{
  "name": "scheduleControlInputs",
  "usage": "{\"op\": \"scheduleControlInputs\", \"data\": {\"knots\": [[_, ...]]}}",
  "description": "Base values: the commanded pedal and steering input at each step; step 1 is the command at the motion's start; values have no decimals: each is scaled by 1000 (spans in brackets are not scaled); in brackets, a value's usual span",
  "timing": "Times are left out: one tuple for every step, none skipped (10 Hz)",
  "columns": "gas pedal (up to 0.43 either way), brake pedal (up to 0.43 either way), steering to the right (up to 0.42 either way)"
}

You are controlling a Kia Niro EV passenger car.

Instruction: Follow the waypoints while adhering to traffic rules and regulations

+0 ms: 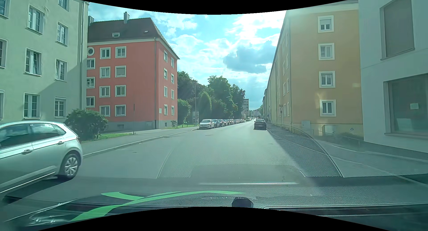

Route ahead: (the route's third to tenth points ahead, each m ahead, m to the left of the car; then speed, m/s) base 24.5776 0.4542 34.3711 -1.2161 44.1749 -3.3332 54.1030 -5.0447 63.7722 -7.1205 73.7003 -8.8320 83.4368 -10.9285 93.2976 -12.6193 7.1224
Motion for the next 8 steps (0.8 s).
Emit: {"op": "scheduleControlInputs", "data": {"knots": [[79,0,14],[59,0,14],[67,0,14],[79,0,14],[79,0,12],[79,0,9],[87,0,7],[98,0,6]]}}
